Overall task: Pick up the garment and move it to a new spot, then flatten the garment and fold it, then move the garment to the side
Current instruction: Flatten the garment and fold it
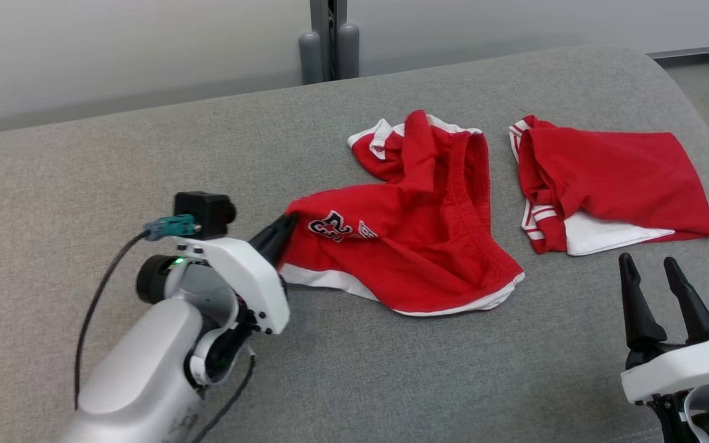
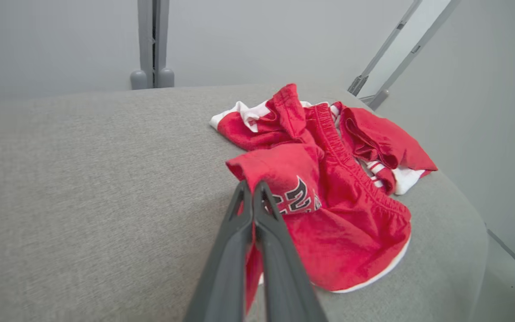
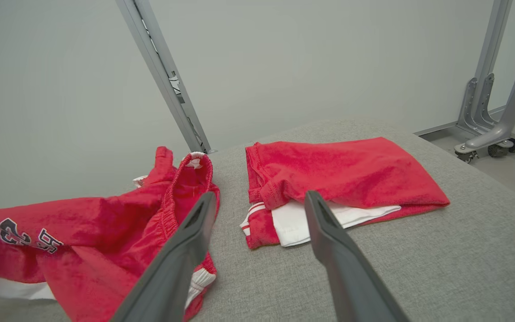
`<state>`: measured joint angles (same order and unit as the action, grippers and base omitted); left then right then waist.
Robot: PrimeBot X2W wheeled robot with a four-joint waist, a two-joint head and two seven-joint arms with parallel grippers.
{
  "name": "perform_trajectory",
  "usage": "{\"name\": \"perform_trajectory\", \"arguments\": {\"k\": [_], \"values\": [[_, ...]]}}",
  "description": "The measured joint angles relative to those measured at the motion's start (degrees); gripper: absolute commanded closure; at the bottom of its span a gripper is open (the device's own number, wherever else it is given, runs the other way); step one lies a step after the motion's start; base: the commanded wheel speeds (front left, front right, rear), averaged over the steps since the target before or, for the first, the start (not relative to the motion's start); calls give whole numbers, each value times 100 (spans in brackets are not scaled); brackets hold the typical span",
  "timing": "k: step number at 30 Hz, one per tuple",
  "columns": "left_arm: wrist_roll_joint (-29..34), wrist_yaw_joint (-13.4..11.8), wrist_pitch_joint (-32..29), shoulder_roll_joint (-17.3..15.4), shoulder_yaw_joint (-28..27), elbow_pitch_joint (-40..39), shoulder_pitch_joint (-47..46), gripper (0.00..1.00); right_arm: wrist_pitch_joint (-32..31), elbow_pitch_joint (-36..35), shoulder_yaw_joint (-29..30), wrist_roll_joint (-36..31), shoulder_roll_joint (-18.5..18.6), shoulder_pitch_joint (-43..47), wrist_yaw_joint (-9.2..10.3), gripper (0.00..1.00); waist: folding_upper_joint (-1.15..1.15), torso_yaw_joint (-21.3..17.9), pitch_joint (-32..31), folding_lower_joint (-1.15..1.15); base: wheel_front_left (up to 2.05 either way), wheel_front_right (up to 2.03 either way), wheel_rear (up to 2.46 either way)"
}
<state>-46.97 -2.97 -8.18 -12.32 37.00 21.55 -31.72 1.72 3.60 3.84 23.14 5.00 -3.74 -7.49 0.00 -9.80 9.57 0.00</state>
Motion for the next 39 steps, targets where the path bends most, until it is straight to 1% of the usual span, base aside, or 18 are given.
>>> {"name": "perform_trajectory", "arguments": {"k": [2, 4, 7, 10, 11, 12, 13, 14, 15, 16, 17, 21, 25, 29, 32, 36, 39], "values": [[-103, -86, -67, -181, -170, -22, 73, 100, -31, 35, 4, -1, 0, -2, 0, 0, 0, -19, 31, 0, 0, 0, 0], [-337, -129, -76, -259, -380, 46, 169, 100, -53, 51, -4, -1, -1, -14, 0, 0, 0, -40, 58, 0, 0, 0, 0], [-413, -213, -54, -423, -570, 301, 229, 100, -99, 69, -19, -1, 0, -37, 0, 0, 0, -77, 88, 0, 0, 0, 0], [-506, -204, 43, -474, -678, 591, 231, 100, -142, 96, -11, -3, 7, -46, 0, 0, 0, -92, 100, 0, 0, 0, 0], [-531, -166, 109, -472, -725, 694, 230, 98, -157, 98, -9, -4, 16, -47, 0, 0, 0, -94, 102, 0, 0, 0, 0], [-548, -127, 151, -472, -742, 816, 225, 73, -169, 100, -11, -4, 26, -49, 0, 0, 0, -94, 98, 0, 0, 0, 0], [-547, -71, 181, -466, -737, 954, 224, 64, -174, 103, -9, -5, 33, -52, 0, 0, 0, -93, 91, 0, 0, 0, 0], [-544, -7, 245, -466, -726, 1092, 221, 64, -181, 104, -15, -10, 34, -56, 0, 0, 0, -92, 84, 0, 0, 0, 0], [-524, 47, 333, -464, -723, 1235, 209, 62, -204, 109, -18, -10, 34, -61, 0, 0, 0, -90, 77, 0, 0, 0, 0], [-491, 134, 448, -459, -715, 1361, 192, 20, -223, 114, -20, -11, 36, -68, 0, 0, 0, -88, 61, 0, 0, 0, 0], [-494, 199, 603, -432, -744, 1470, 175, 0, -232, 112, -29, -13, 36, -70, 0, 0, 0, -86, 45, 0, 0, 0, 0], [-358, 475, 1322, -335, -799, 1790, 16, 0, -255, 102, -33, -45, 47, -73, 0, 0, 0, -75, -20, 0, 0, 0, 0], [-303, 632, 1571, -343, -748, 1967, 37, 0, -269, 93, -24, -52, 54, -63, 0, 0, 0, -56, -110, 0, 0, 0, 0], [-247, 697, 1575, -463, -639, 1936, 253, 0, -269, 90, 16, -52, 59, -20, 0, 0, 0, -32, -200, 0, 0, 0, 0], [-245, 714, 1330, -570, -516, 1798, 471, 0, -268, 82, 36, -51, 54, 26, 0, 0, 0, -35, -243, 0, 0, 0, 0], [-244, 710, 634, -706, -257, 1667, 694, 0, -268, 63, 25, -48, 44, 39, 0, 0, 0, -57, -209, 0, 0, 0, 0], [-256, 681, 332, -732, -180, 1539, 708, 0, -267, 60, 1, -38, 32, 38, 0, 0, 0, -90, -163, 0, 0, 0, 0]]}}
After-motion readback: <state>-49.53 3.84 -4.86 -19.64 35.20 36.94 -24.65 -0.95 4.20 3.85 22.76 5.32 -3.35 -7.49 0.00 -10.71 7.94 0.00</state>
